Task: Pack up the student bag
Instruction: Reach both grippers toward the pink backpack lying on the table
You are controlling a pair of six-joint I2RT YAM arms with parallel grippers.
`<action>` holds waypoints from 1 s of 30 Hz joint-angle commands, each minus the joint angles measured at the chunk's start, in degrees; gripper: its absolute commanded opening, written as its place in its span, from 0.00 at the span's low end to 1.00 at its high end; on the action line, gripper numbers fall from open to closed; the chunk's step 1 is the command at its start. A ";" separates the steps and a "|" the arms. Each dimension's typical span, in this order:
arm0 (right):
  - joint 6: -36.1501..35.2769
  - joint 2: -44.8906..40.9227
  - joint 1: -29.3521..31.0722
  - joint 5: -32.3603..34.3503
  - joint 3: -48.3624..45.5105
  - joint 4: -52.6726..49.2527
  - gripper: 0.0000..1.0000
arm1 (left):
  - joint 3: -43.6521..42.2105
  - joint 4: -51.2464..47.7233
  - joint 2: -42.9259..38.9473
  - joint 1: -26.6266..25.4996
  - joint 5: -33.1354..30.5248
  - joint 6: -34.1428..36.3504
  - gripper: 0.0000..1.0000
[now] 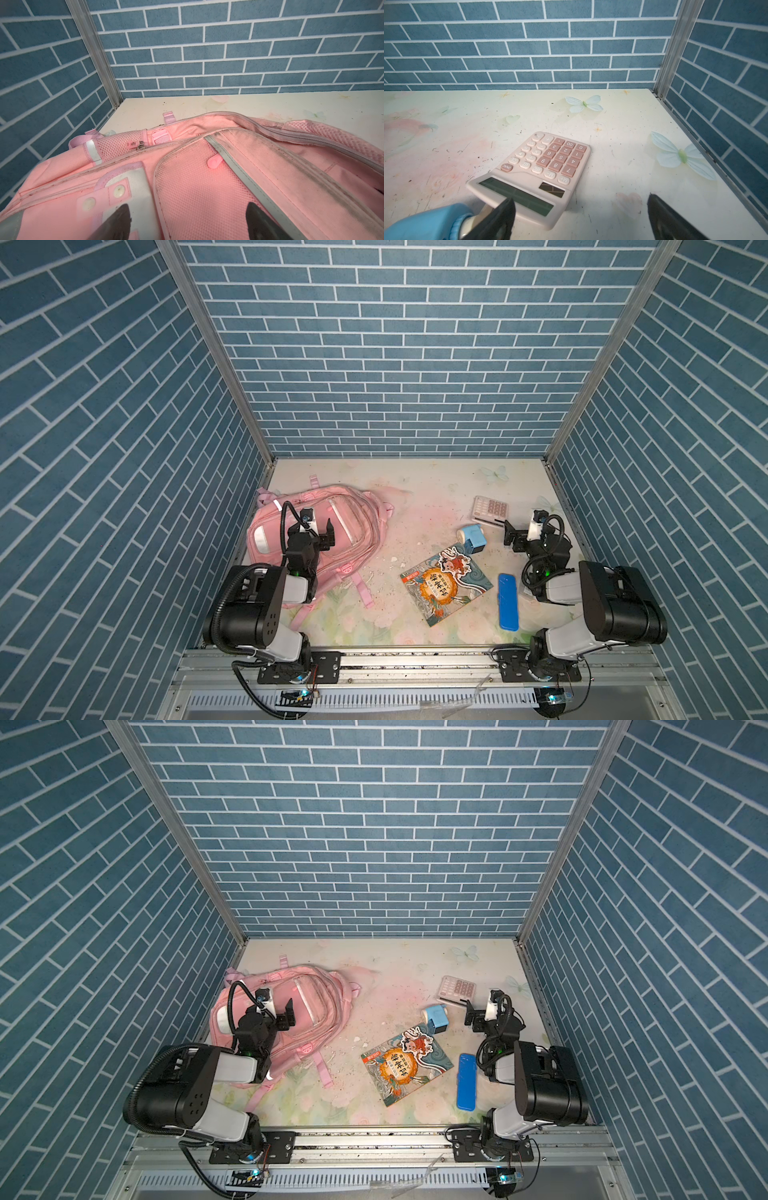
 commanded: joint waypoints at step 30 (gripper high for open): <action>7.38 -16.29 13.60 -1.68 25.68 -48.76 0.82 | 34.15 -70.65 -10.55 -11.05 -11.24 -39.94 0.77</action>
